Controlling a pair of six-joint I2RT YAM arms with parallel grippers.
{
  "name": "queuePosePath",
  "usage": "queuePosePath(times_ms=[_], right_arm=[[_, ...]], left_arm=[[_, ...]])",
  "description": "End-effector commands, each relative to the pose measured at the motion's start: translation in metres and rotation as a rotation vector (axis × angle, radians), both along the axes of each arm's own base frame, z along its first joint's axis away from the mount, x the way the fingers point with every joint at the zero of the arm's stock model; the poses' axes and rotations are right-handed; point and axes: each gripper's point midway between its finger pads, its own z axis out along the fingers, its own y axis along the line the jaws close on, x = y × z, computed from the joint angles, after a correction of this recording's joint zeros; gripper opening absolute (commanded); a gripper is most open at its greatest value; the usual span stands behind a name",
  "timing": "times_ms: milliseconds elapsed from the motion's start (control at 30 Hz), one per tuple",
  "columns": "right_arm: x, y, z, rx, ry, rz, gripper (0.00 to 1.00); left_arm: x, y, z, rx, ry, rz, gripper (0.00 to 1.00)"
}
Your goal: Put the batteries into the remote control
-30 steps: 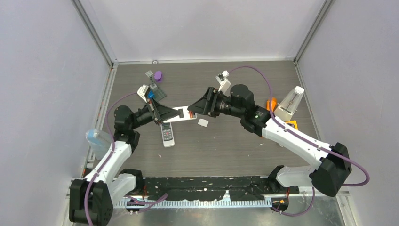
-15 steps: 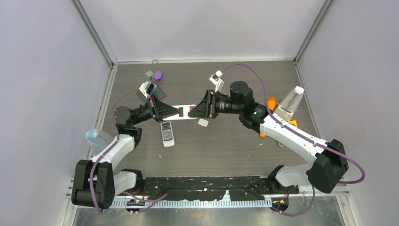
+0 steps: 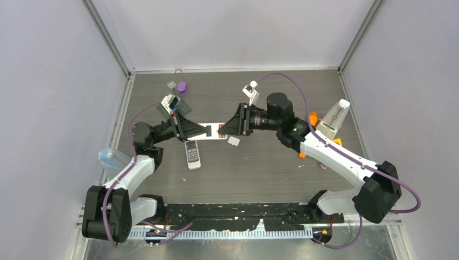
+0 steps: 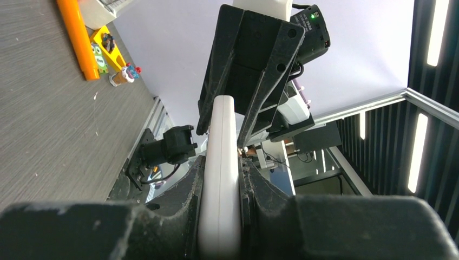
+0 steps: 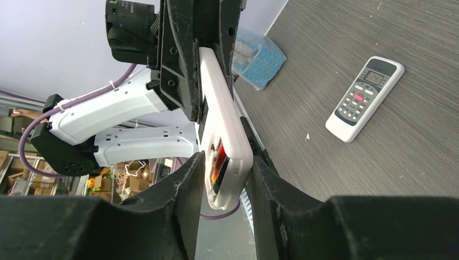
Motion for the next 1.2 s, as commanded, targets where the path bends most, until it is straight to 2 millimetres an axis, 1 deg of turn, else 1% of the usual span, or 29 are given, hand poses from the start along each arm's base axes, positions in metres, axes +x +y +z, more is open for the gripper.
queuePosePath(times_ms=[0, 100, 233, 300, 367, 567, 667, 700, 733, 767, 800, 833, 867, 900, 933, 967, 1000, 1033, 1067, 1100, 1133, 1167], right_arm=[[-0.009, -0.005, 0.026, 0.067, -0.067, 0.036, 0.39], [-0.011, -0.006, 0.022, 0.057, -0.071, 0.044, 0.38], [-0.012, -0.007, 0.019, 0.046, -0.079, 0.053, 0.34], [-0.012, -0.008, 0.018, 0.035, -0.092, 0.054, 0.3], [-0.011, -0.009, 0.016, 0.015, -0.112, 0.055, 0.23], [-0.01, -0.012, 0.007, -0.051, -0.124, 0.058, 0.07], [-0.007, -0.013, 0.005, -0.069, -0.13, 0.048, 0.05], [-0.005, -0.013, 0.004, -0.074, -0.13, 0.038, 0.09], [-0.005, -0.013, 0.007, -0.072, -0.131, 0.034, 0.15], [-0.002, -0.014, 0.007, -0.075, -0.128, 0.02, 0.29], [-0.001, -0.014, 0.011, -0.068, -0.118, 0.004, 0.37], [0.002, -0.015, 0.015, -0.057, -0.125, -0.019, 0.5], [0.004, -0.017, 0.018, -0.045, -0.11, -0.039, 0.56], [0.007, -0.02, 0.024, -0.027, -0.124, -0.072, 0.66], [0.013, -0.024, 0.028, -0.014, -0.117, -0.114, 0.7], [0.014, -0.029, 0.035, 0.007, -0.124, -0.14, 0.76], [0.021, -0.035, 0.037, 0.01, -0.126, -0.186, 0.79], [0.023, -0.041, 0.039, 0.016, -0.122, -0.211, 0.8], [0.032, -0.048, 0.039, 0.008, -0.12, -0.263, 0.81], [0.034, -0.053, 0.033, -0.02, -0.105, -0.286, 0.81], [0.043, -0.06, 0.028, -0.049, -0.104, -0.336, 0.81], [0.046, -0.065, 0.014, -0.115, -0.085, -0.352, 0.81]], left_arm=[[-0.002, 0.0, 0.008, 0.019, -0.072, 0.005, 0.0], [-0.001, 0.001, 0.007, 0.02, -0.066, 0.008, 0.0], [0.0, 0.001, 0.005, 0.023, -0.052, 0.011, 0.0], [0.0, 0.001, 0.005, 0.023, -0.043, 0.01, 0.0], [0.001, 0.001, 0.004, 0.024, -0.034, 0.011, 0.0], [0.003, 0.001, 0.006, 0.025, -0.013, 0.018, 0.0], [0.002, 0.001, 0.006, 0.026, -0.016, 0.02, 0.0], [0.001, 0.001, 0.006, 0.027, -0.021, 0.021, 0.0], [0.001, 0.001, 0.005, 0.031, -0.023, 0.021, 0.0], [0.001, 0.001, 0.004, 0.035, -0.027, 0.022, 0.0], [0.001, 0.001, 0.003, 0.039, -0.035, 0.025, 0.0], [0.001, 0.001, 0.003, 0.043, -0.044, 0.028, 0.0], [0.001, 0.002, 0.001, 0.05, -0.05, 0.031, 0.0], [0.003, 0.003, 0.0, 0.056, -0.053, 0.038, 0.0], [0.004, 0.005, 0.0, 0.061, -0.056, 0.048, 0.0], [0.005, 0.007, 0.001, 0.065, -0.067, 0.053, 0.0], [0.006, 0.009, 0.001, 0.068, -0.074, 0.062, 0.0], [0.007, 0.011, 0.001, 0.073, -0.079, 0.07, 0.0], [0.009, 0.012, 0.0, 0.081, -0.087, 0.077, 0.0], [0.011, 0.014, -0.002, 0.097, -0.094, 0.087, 0.0], [0.012, 0.015, -0.006, 0.112, -0.095, 0.095, 0.0], [0.014, 0.017, -0.01, 0.13, -0.076, 0.106, 0.0]])
